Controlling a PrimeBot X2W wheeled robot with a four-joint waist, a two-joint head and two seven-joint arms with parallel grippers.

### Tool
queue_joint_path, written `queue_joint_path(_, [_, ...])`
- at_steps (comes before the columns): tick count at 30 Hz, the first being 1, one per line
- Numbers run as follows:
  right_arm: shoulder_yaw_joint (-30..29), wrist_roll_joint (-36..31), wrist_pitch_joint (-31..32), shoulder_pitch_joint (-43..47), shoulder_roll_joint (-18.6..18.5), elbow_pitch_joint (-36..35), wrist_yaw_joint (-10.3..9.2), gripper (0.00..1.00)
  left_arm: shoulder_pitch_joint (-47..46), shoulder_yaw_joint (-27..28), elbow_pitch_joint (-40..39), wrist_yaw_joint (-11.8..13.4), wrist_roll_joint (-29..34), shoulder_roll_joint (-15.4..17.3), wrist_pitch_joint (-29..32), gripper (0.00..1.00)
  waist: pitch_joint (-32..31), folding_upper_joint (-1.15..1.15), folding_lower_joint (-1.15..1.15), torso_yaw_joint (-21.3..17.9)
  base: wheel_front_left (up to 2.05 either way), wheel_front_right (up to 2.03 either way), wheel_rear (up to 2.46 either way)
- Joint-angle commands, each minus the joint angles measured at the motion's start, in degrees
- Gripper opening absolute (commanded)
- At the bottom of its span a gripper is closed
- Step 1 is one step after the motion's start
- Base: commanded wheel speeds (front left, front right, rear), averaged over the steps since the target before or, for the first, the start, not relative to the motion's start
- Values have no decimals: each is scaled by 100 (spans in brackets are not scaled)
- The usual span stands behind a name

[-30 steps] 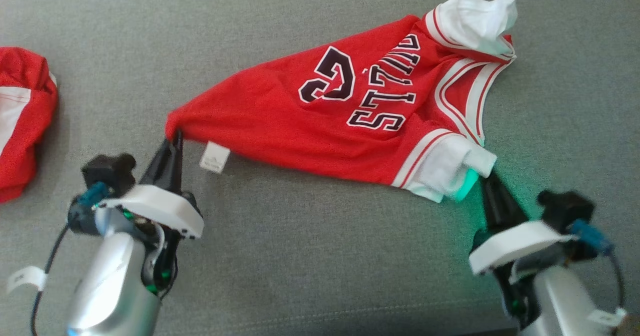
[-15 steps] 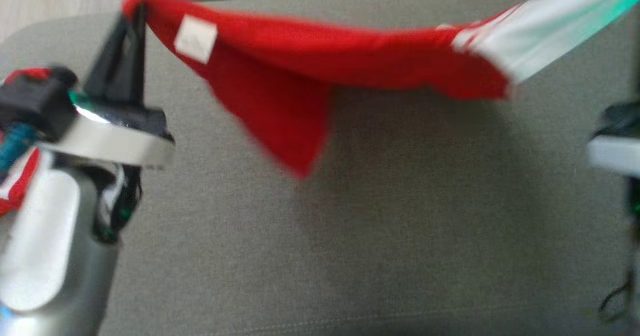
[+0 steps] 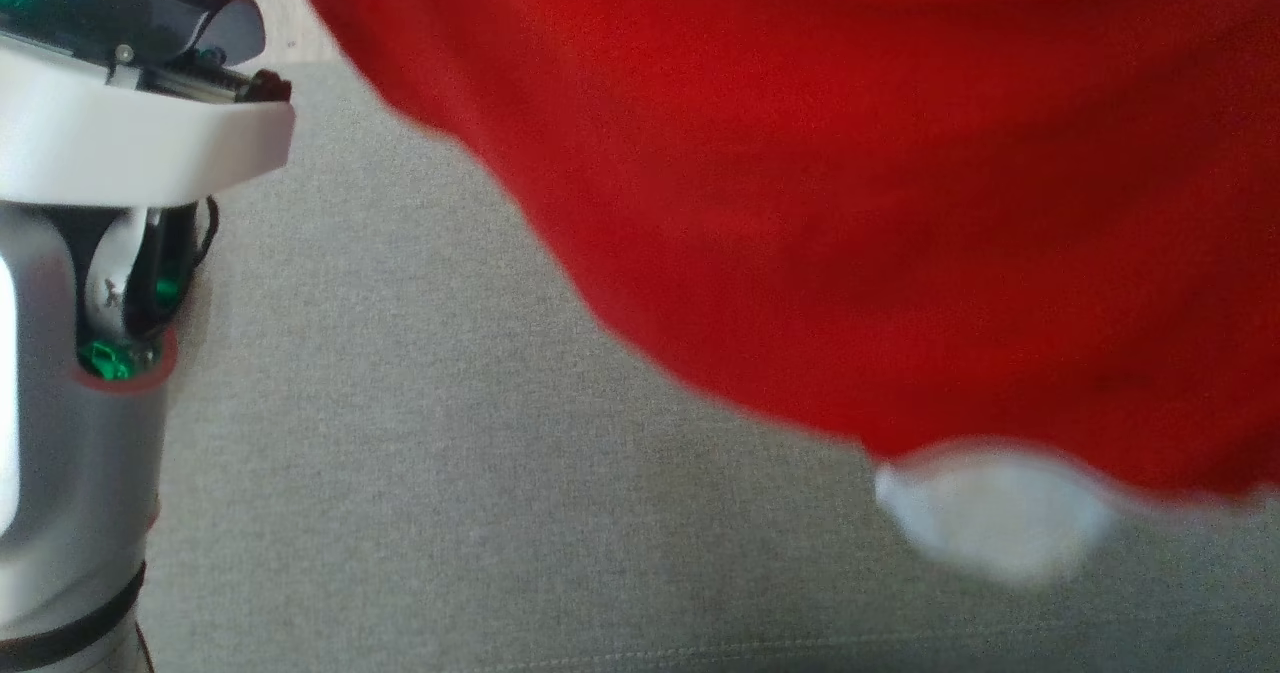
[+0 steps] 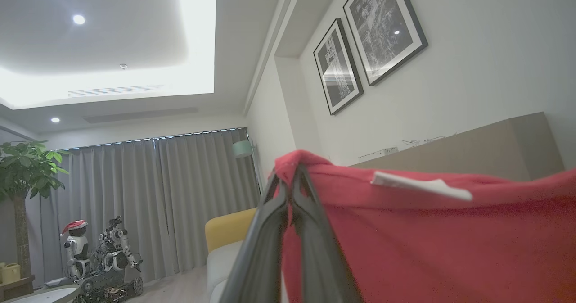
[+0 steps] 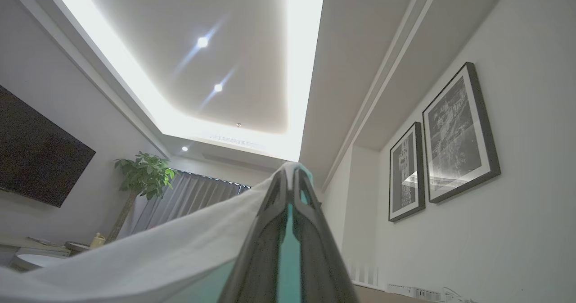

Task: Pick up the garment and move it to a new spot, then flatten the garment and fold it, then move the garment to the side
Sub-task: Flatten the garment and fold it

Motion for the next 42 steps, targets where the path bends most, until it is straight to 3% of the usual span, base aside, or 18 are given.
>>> queue_joint_path(1, [146,107,120,-213,-46,40,-5,0,-296,206,-136,38,-28,164,65,0,14,0,0,-2,0,0,0])
queue_joint_path(7, [322,198,57,-571,-104,763,-5,0,-431,203,144,88,-127,27,-51,0,166,0,0,32,0,0,0])
queue_joint_path(12, [548,347,-122,-1156,-116,1526,-5,0,-937,124,942,-73,-224,-85,-266,0,448,0,0,110,0,0,0])
queue_joint_path(18, [1087,446,-717,-2375,11,3057,-5,0,-2149,-46,2719,-357,-209,-346,-815,0,729,0,0,187,0,0,0])
queue_joint_path(24, [1590,736,-1563,-3570,368,5163,-5,0,-3289,-55,4859,-456,-227,-646,-1402,0,800,0,0,201,0,0,0])
queue_joint_path(29, [1979,834,-1785,-4089,702,6468,-5,0,-3683,-52,6055,-494,-285,-833,-1556,0,1050,0,0,136,0,0,0])
queue_joint_path(36, [2556,1166,-1926,-4116,1184,8115,-5,0,-3503,83,7760,-500,-534,-1074,-1655,0,1607,0,0,64,0,0,0])
queue_joint_path(42, [2881,1570,-2116,-3537,1184,8708,-5,0,-3157,190,8240,-621,-680,-1139,-1694,0,1890,0,0,73,0,0,0])
